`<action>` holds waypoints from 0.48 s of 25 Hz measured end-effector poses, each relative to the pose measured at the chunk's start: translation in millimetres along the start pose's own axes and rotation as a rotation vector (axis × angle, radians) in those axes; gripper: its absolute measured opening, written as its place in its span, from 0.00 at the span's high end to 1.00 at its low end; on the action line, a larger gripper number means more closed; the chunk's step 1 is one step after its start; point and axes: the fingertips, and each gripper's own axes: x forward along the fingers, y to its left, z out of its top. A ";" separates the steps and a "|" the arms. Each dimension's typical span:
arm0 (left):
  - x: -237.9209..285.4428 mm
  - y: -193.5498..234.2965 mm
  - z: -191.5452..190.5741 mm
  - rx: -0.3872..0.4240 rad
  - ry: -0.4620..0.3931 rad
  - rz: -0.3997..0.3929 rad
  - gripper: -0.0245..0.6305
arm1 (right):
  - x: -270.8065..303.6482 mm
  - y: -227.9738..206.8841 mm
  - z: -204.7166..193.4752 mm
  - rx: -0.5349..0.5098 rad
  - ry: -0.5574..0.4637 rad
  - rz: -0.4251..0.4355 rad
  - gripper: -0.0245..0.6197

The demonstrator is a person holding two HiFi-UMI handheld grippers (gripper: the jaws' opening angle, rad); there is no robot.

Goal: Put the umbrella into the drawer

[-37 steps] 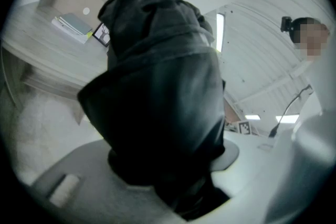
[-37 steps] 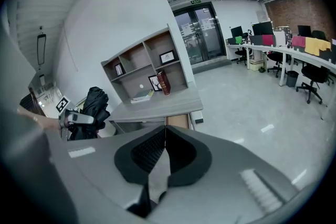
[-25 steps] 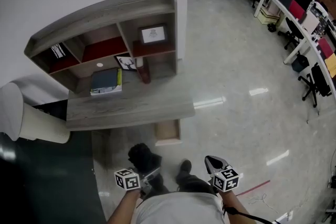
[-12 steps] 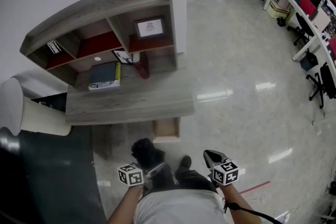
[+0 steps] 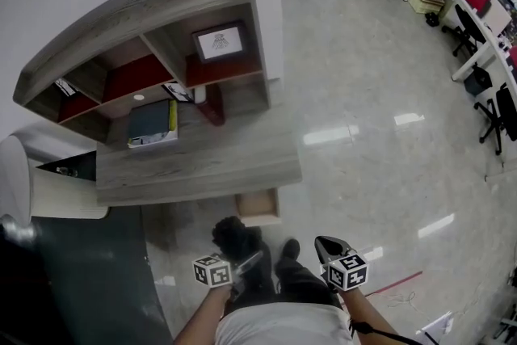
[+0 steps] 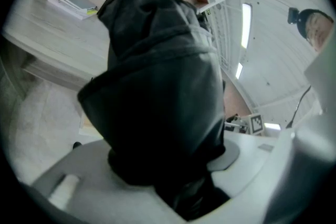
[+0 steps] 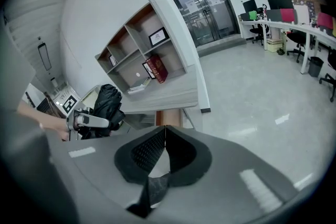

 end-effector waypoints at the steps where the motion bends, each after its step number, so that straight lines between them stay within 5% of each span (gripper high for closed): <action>1: 5.7 7.6 1.4 -0.004 0.006 0.005 0.61 | 4.4 -2.4 -1.1 0.006 0.003 -0.006 0.95; 12: 54.6 94.3 -12.8 -0.003 0.130 0.064 0.61 | 37.3 -21.0 -29.1 0.069 0.035 -0.045 0.95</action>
